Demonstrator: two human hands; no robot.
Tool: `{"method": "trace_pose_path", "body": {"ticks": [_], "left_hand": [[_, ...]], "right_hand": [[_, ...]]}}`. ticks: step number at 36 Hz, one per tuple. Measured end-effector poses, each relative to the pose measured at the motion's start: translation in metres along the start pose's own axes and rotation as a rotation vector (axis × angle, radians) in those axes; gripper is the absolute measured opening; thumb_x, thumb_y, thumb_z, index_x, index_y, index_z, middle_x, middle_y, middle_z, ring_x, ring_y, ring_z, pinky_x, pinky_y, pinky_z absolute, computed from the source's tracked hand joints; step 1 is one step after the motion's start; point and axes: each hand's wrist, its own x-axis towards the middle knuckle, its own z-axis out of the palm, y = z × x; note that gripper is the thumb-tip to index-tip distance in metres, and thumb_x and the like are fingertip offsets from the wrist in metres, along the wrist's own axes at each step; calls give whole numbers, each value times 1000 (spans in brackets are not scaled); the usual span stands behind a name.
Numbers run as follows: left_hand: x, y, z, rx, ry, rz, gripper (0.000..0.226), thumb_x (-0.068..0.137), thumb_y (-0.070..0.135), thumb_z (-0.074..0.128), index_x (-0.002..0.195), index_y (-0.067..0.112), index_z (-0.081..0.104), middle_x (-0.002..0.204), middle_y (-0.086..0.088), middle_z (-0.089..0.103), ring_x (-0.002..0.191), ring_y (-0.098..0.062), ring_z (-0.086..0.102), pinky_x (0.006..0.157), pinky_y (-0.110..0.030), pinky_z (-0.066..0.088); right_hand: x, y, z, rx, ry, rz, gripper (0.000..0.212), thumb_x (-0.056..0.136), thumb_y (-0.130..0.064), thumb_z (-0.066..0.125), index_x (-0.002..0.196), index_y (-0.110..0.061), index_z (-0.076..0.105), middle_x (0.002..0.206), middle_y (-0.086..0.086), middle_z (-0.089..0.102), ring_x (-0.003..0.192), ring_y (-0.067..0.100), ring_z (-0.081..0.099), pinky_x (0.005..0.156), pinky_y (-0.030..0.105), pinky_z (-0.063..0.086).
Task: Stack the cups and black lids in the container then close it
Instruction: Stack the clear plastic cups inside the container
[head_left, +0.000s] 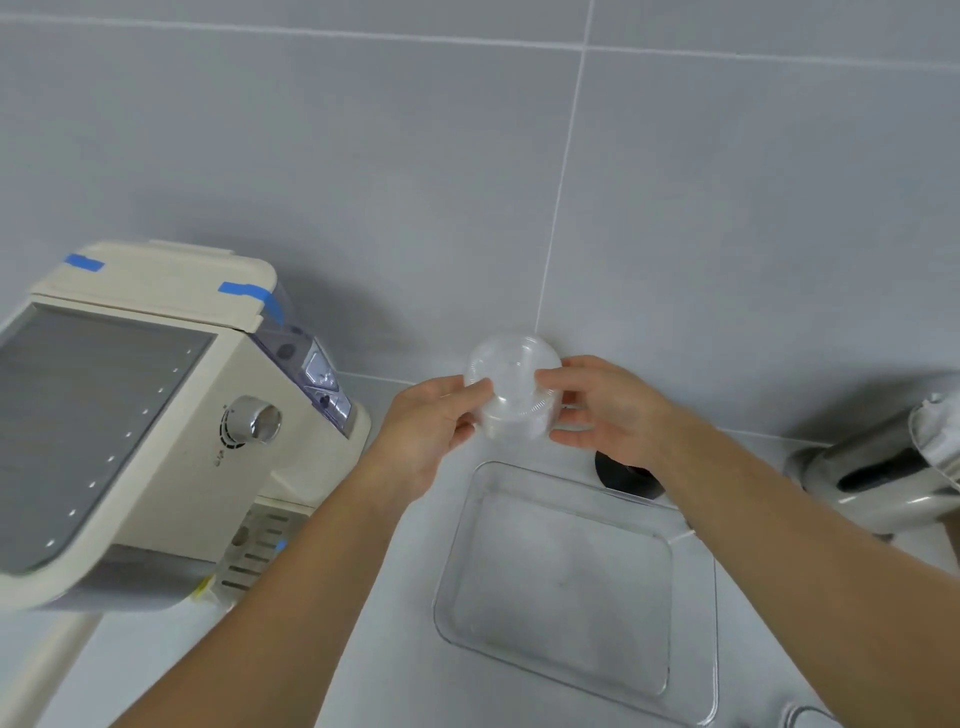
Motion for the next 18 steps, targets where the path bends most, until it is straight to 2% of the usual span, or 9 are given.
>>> {"method": "trace_pose_path", "body": {"ticks": [2,6,9,12,16,18], "left_hand": [[-10,4,2,-23,9,28,6,82,25,77,85,21,79,92,3,78,89,-10,71,81,-22,50],[-31,9,6,-55,20,83,25,82,21,76,105,11,75,106,-3,77,99,-11,70,91,-24,49],[-45,10,8,-56,37,117,25,80,21,78,103,10,75,106,-4,77,100,-11,70,96,-26,48],[-59,10,11,-46,50,119,33,80,22,78,109,8,73,109,-6,76,103,-13,69,99,-29,47],[-79,4,15,-101,58,83,40,78,19,80,114,7,69,109,-7,75,100,-15,69,95,-28,50],[-89,-1,18,-151,61,65,42,78,15,80,117,9,67,110,-8,75,97,-15,70,92,-27,52]], "right_hand": [[-10,-4,1,25,-5,-27,31,75,-21,75,104,-16,64,108,7,69,94,25,68,90,44,52],[-28,-7,3,42,-15,-65,39,77,-18,75,112,-12,62,112,10,68,95,25,68,88,41,55],[-40,-7,3,38,-21,-94,41,77,-19,75,115,-10,61,110,10,69,93,24,68,78,37,56],[-53,-6,4,40,-27,-114,42,77,-19,75,115,-9,62,106,9,70,91,24,68,77,36,57],[-69,-2,4,26,-35,-124,38,74,-18,78,108,-10,62,89,2,73,79,18,70,65,31,58],[-76,1,2,9,-36,-128,39,72,-18,79,107,-10,62,88,2,74,80,18,71,65,31,57]]}}
